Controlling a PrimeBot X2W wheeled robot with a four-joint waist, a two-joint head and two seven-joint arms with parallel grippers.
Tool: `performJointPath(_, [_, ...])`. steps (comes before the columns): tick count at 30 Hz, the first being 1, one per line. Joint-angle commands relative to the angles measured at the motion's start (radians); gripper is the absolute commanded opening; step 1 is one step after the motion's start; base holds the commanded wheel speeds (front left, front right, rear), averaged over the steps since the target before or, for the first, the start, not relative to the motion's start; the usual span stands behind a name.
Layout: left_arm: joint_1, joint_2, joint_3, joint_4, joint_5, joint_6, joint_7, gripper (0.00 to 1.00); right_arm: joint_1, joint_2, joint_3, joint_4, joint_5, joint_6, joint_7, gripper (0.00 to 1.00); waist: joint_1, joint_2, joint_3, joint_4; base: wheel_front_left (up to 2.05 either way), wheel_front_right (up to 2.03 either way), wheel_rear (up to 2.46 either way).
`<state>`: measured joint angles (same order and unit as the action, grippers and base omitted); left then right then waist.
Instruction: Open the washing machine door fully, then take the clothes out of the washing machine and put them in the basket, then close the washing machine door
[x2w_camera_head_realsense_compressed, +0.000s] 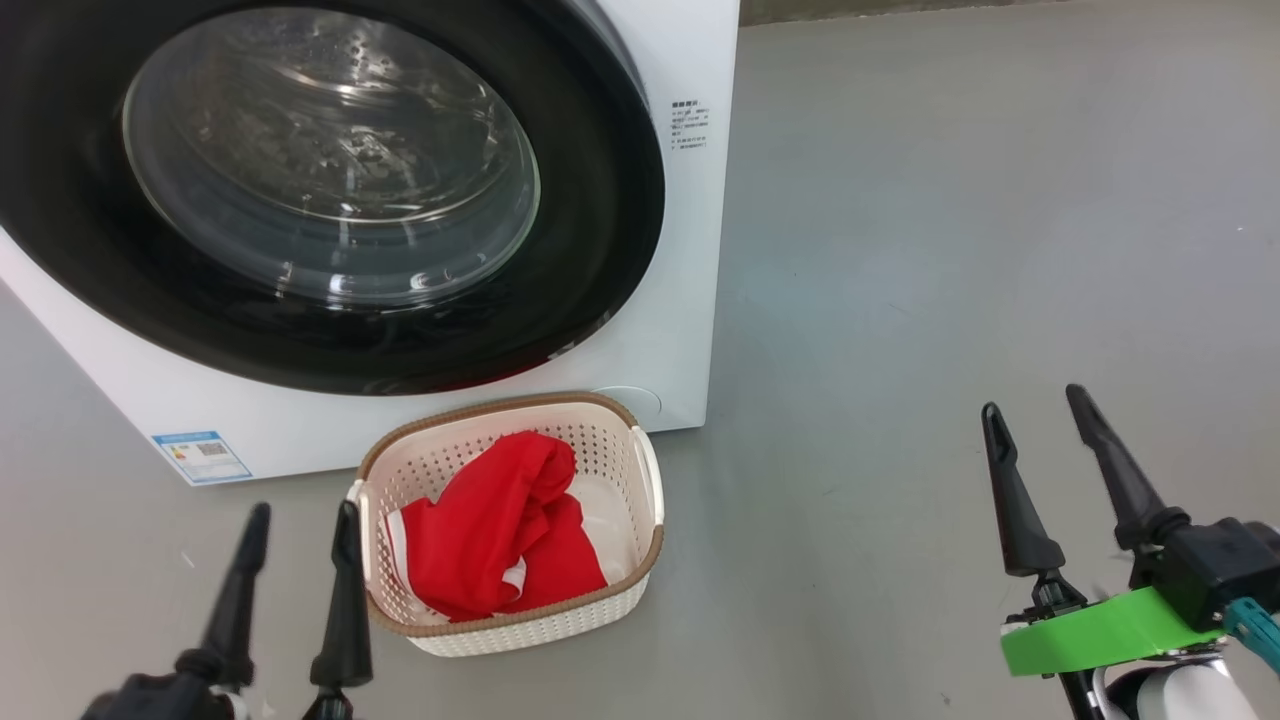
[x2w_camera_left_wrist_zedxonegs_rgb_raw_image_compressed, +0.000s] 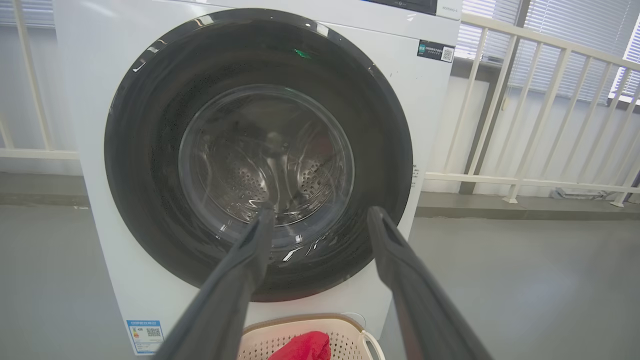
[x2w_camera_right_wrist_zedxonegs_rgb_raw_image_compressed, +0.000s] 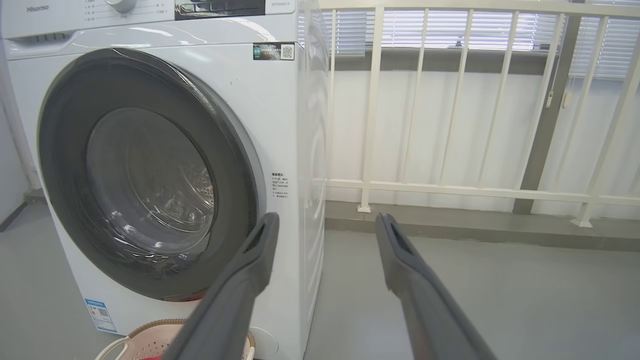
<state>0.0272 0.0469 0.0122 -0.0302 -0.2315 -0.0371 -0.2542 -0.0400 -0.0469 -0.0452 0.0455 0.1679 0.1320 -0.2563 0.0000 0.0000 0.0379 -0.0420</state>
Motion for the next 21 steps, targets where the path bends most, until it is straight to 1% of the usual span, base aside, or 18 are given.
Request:
performJointPath(1, [0.0,0.0,0.0,-0.001,0.0,0.0,0.0,0.0,0.0,0.0,0.0,0.0,0.0,0.0,0.0,0.0,0.0,0.0,0.0,0.0,0.0,0.0,0.0])
performJointPath(6, [0.015,-0.007,-0.012,0.06,-0.002,0.001,0.008,0.0,0.018,0.015,0.0,0.063,0.002,0.0,0.001,0.0,0.0,0.0,0.0,0.0,0.0,0.0,0.0])
performJointPath(8, [0.013,-0.007,-0.011,0.062,-0.025,-0.001,0.013,0.0,0.018,0.014,0.001,0.062,0.026,0.0,0.005,0.0,0.0001,0.0,0.0,0.0,0.0,0.0,0.0])
performJointPath(13, [0.008,-0.005,-0.007,0.07,-0.081,-0.004,0.027,0.0,0.016,0.009,0.003,0.066,0.088,0.0,0.016,0.0,0.0023,0.0,-0.004,0.002,0.0,0.0,0.0])
performJointPath(16, [0.005,-0.005,-0.006,0.076,-0.115,-0.007,0.035,0.0,0.014,0.007,0.004,0.071,0.125,0.0,0.023,0.0,0.0005,0.0,-0.004,0.003,0.0,0.0,0.0])
performJointPath(21, [-0.003,-0.003,-0.002,0.086,-0.171,-0.01,0.048,0.0,0.009,0.003,0.005,0.077,0.187,0.0,0.035,0.0,0.0001,0.0,-0.004,0.005,0.0,0.0,0.0])
